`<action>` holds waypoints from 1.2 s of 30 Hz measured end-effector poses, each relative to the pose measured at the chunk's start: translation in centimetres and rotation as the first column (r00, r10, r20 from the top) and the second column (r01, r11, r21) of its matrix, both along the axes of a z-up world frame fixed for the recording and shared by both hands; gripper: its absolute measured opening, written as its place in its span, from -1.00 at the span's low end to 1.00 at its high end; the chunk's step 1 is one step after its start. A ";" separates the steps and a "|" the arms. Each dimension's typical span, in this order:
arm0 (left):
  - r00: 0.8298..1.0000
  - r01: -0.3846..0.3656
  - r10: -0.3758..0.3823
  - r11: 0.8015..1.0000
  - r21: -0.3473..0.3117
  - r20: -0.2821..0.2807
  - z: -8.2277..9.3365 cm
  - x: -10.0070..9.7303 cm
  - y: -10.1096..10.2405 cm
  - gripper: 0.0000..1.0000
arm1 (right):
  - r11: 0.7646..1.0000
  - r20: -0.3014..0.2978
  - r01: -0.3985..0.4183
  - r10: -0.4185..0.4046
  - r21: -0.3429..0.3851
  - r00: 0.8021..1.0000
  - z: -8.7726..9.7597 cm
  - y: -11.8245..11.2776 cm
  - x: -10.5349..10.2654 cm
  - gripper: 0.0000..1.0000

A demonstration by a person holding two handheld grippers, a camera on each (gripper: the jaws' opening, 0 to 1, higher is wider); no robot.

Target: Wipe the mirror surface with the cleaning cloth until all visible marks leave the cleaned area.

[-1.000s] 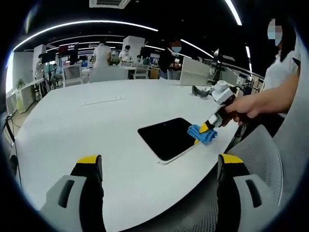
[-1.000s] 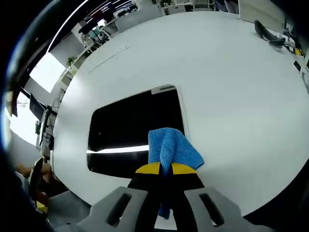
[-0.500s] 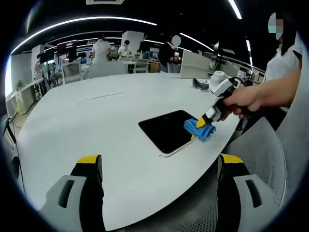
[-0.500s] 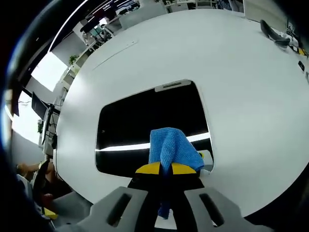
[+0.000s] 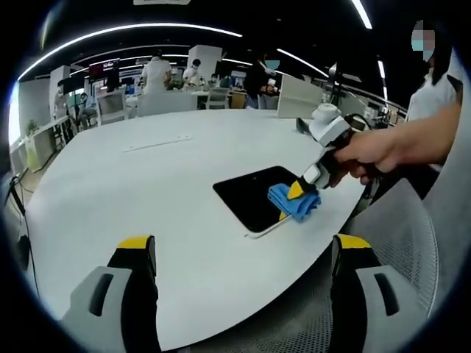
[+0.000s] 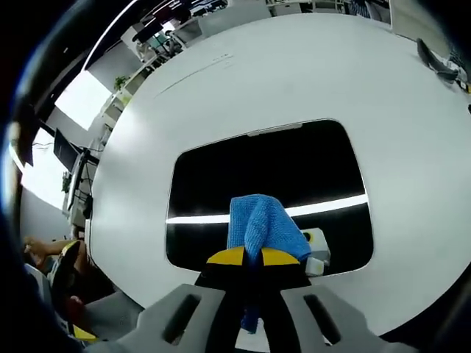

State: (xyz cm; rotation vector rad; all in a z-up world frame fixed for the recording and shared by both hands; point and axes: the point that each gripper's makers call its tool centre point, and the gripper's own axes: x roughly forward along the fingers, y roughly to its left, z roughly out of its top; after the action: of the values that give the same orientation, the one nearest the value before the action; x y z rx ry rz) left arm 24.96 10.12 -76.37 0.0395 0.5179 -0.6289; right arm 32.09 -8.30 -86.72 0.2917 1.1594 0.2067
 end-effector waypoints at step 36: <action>0.999 0.038 -0.038 0.999 0.009 -0.005 -0.7 -0.2 -0.6 0.98 | 0.990 -0.004 -0.140 0.140 0.005 0.990 -0.1 7.3 0.5 -0.99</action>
State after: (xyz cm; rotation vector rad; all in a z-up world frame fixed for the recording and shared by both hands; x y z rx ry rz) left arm 24.74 9.54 -77.02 0.0562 0.5258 -0.6644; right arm 32.62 -1.02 -86.83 0.2156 1.1850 0.3321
